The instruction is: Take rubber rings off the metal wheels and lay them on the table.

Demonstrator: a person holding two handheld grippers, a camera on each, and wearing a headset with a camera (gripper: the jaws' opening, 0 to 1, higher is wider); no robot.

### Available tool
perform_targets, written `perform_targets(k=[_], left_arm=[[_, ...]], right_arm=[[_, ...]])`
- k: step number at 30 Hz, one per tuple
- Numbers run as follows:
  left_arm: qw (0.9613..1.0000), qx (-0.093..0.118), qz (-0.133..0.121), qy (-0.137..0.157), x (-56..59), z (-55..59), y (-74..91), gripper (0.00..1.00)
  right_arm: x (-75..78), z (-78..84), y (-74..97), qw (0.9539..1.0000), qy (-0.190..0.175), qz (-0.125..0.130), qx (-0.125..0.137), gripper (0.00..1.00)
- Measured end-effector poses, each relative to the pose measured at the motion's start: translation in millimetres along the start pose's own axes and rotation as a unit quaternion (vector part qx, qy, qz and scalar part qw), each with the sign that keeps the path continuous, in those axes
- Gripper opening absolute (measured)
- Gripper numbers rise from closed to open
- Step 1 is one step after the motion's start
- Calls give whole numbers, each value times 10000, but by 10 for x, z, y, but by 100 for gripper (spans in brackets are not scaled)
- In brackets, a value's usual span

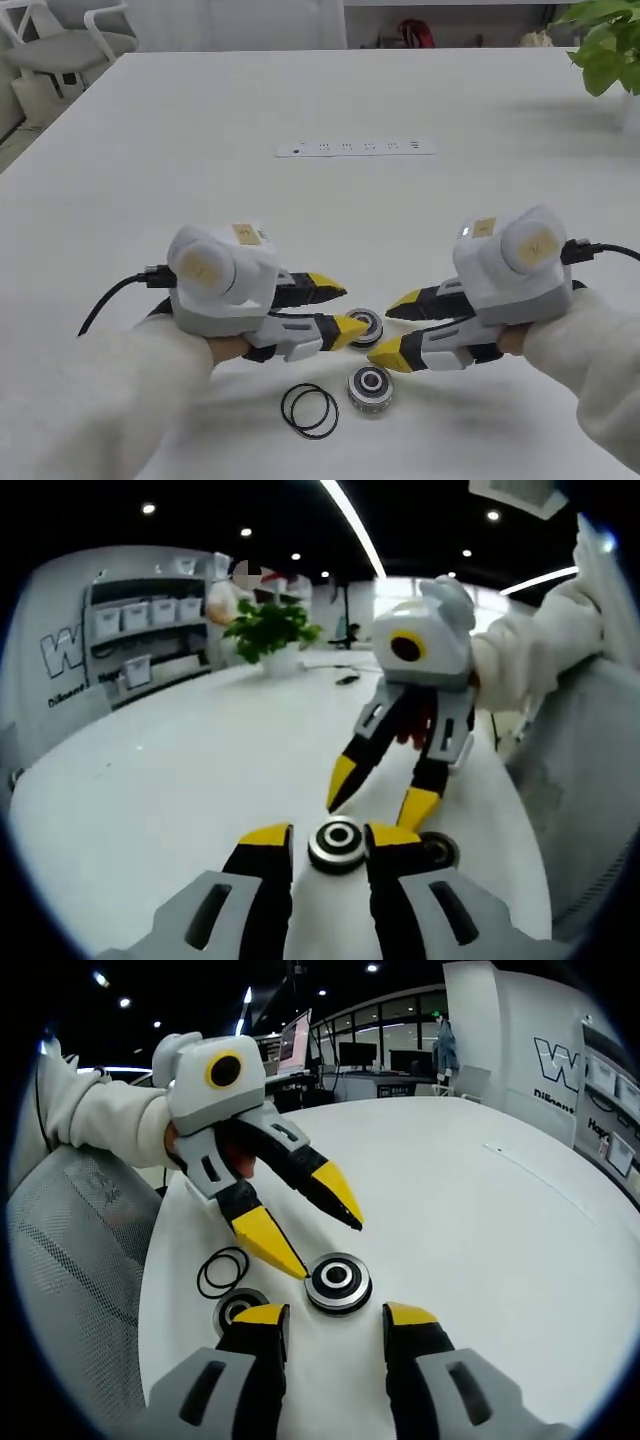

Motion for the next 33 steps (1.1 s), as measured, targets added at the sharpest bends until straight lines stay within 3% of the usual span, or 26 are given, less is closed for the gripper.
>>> perform_targets(k=[11, 19, 33], left_arm=[[9999, -101, -30, 15, 67, 7, -105, 19], [9997, -217, -78, 35, 58, 59, -103, 18], [9996, -138, -74, 229, 50, 81, -90, 14]], right_arm=[[-32, -19, -26, 9998, -183, -23, 93, 31], [-42, -23, -31, 9997, -219, -28, 87, 30], [-24, -28, -27, 9998, -151, 2, 135, 20]])
Point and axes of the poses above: the centre of the closed fingertips' face, and the gripper's own axes: y roughly backward along the fingers, x roughly to its right, z roughly out of its underside, the point moved 9 cm from there along y, roughly backward along the fingers, and after that the axes turned 7 degrees about z, right-handed, at the moved point
